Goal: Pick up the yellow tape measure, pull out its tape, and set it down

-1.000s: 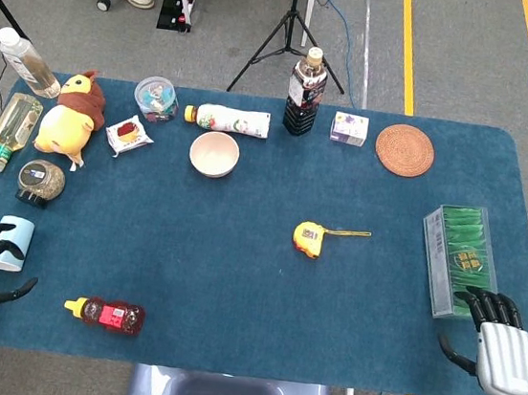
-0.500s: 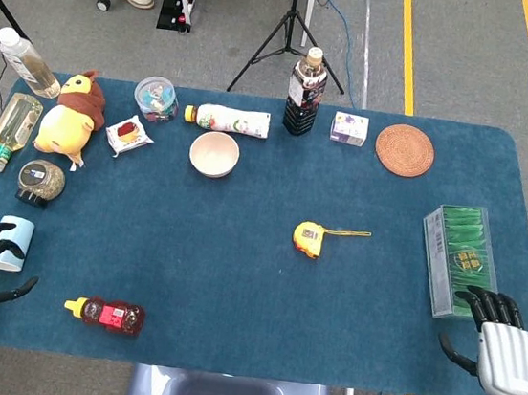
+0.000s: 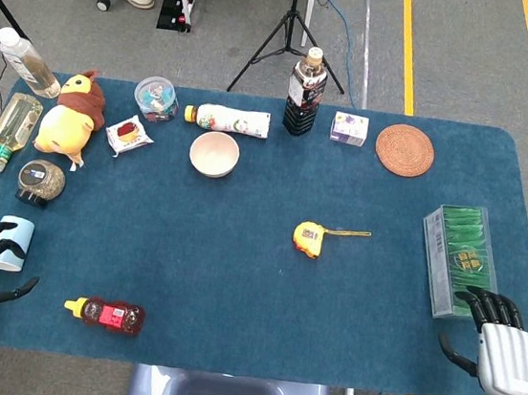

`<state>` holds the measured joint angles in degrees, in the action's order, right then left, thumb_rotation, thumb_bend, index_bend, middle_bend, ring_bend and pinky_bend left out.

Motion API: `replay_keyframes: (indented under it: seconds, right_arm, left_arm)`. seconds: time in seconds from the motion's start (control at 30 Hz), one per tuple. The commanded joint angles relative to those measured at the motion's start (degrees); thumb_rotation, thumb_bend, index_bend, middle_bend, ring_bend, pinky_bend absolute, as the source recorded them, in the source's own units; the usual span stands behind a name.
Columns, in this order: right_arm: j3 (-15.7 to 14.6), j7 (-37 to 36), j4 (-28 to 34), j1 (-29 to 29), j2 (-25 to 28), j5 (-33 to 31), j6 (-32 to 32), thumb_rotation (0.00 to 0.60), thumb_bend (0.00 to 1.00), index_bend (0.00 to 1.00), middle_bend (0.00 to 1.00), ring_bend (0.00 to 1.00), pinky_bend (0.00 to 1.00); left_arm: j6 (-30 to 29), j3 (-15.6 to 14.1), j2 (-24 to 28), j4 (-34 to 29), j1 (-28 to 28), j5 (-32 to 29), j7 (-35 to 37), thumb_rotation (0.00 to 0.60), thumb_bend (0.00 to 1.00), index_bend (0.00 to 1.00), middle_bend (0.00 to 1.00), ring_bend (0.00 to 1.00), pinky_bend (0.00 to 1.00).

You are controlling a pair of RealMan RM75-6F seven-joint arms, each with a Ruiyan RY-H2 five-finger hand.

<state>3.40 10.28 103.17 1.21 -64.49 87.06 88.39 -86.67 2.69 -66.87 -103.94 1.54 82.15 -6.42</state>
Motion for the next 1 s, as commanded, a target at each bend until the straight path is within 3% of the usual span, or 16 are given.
replay_keyframes:
  seconds: [0.03,0.5,1.0]
  right_arm:
    - [0.1,-0.8,-0.01,0.32,0.22,0.57,-0.16,0.511,0.29,0.26,0.22,0.21,0.16]
    - [1.96,-6.44,0.55,5.85,2.69,2.87,-6.0,0.511,0.29,0.26,0.22,0.22,0.21]
    - [5.78,-10.28,-0.83,21.59,0.84,1.6,-25.86,0.511,0.29,0.24,0.23,0.21,0.24]
  left_arm:
    - [0.08,0.04,0.14,-0.19,0.14,0.17,-0.04,0.523,0.16,0.48,0.22,0.1,0.17]
    - [0.82,0.21,0.93,-1.25,0.97,0.73,-0.02,0.526,0.16,0.48,0.22,0.1,0.16]
    - [2.79,0.64,-0.36,-1.23,2.37,-0.83,-1.94,0.524,0.16,0.48,0.22,0.1,0.16]
